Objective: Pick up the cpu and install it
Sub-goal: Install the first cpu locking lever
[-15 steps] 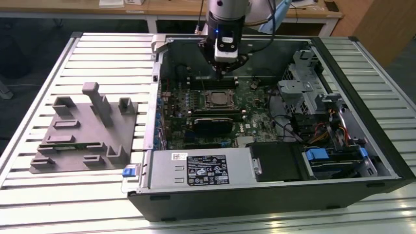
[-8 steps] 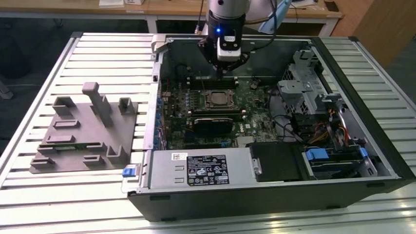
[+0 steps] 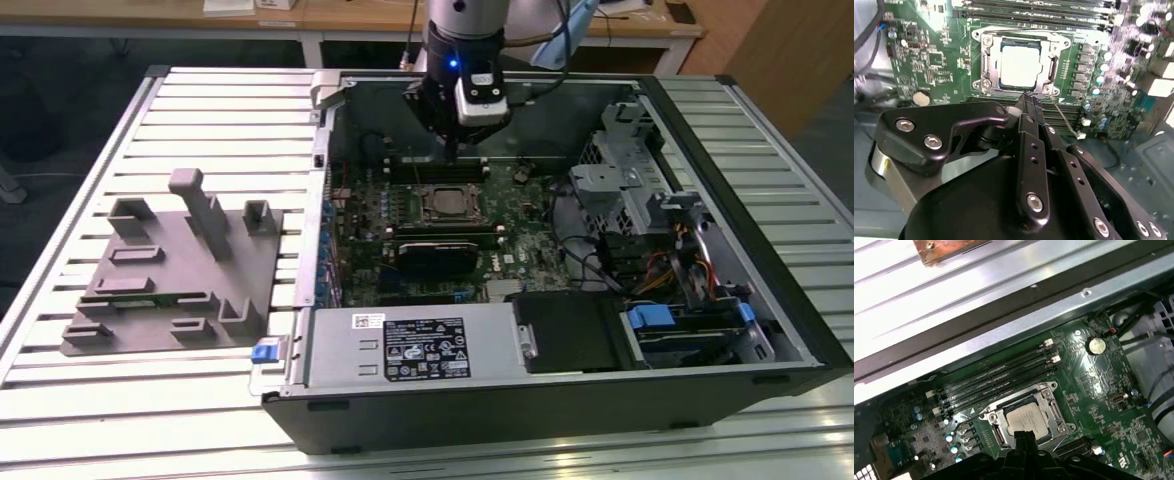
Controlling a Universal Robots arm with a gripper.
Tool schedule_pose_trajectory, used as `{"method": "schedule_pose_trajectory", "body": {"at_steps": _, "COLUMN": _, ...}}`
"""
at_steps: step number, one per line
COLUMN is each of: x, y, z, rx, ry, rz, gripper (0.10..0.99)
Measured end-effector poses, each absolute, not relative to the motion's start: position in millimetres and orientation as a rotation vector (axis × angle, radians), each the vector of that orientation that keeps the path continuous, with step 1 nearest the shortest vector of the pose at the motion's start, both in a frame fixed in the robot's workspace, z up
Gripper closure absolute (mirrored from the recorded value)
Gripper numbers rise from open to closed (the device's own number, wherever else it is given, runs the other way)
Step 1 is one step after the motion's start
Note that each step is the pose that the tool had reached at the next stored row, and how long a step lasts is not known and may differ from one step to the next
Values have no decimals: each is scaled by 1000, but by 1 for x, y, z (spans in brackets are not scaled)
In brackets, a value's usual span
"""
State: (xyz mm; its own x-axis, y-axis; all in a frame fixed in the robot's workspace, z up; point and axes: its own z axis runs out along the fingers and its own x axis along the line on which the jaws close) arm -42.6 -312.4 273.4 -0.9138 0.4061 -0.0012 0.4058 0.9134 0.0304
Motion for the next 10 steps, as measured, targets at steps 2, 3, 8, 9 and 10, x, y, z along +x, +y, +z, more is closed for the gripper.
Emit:
{"method": "schedule_pose_trajectory", "body": {"at_steps": 2, "x": -43, "y": -312, "z": 273, "rx": 595, "ry": 3077, "rz": 47, "gripper": 980}}
{"method": "schedule_pose_trajectory", "body": {"at_steps": 3, "x": -43, "y": -312, "z": 273, "rx": 568, "ry": 3083, "rz": 47, "gripper": 980}}
{"method": "schedule_pose_trajectory", "body": {"at_steps": 8, "x": -43, "y": -312, "z": 272, "rx": 426, "ry": 3107, "rz": 47, "gripper": 980}}
{"method": "schedule_pose_trajectory", "body": {"at_steps": 9, "x": -43, "y": -312, "z": 272, "rx": 398, "ry": 3111, "rz": 47, "gripper": 980}}
{"method": "schedule_pose_trajectory", "body": {"at_steps": 10, "x": -43, "y": -312, "z": 272, "rx": 370, "ry": 3114, "rz": 47, "gripper": 980}}
